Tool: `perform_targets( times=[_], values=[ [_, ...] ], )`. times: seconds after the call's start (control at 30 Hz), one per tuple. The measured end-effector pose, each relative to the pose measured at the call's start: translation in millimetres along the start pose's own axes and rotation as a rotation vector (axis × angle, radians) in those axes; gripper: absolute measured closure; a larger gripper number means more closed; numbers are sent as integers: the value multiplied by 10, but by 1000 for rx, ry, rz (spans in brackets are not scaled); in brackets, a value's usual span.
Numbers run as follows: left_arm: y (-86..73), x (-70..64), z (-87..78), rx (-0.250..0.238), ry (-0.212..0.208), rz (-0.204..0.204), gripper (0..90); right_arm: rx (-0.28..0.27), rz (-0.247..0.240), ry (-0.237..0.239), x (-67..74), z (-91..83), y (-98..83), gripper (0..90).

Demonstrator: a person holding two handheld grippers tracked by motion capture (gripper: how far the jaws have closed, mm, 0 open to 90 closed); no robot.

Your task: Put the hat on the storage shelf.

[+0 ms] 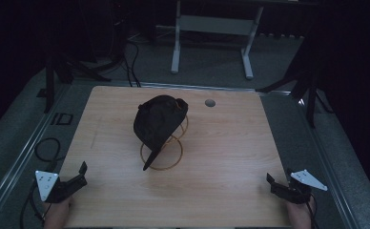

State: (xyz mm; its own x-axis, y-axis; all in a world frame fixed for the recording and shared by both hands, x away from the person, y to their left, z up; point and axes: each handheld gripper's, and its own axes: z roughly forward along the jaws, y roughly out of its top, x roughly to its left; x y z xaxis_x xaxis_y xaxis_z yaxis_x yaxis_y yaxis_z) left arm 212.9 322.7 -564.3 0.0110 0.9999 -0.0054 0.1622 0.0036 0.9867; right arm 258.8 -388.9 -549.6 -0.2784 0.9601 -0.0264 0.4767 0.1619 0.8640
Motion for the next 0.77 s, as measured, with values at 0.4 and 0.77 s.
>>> perform_targets(
  times=[0.4, 0.77],
  values=[
    [-2, 1, -4, -5, 0, 1, 20, -69, 70, -83, -62, -175, -136, 140],
    [-2, 3, -4, -3, 0, 0, 20, -68, 77, -132, -82, -169, -134, 142]
  ],
)
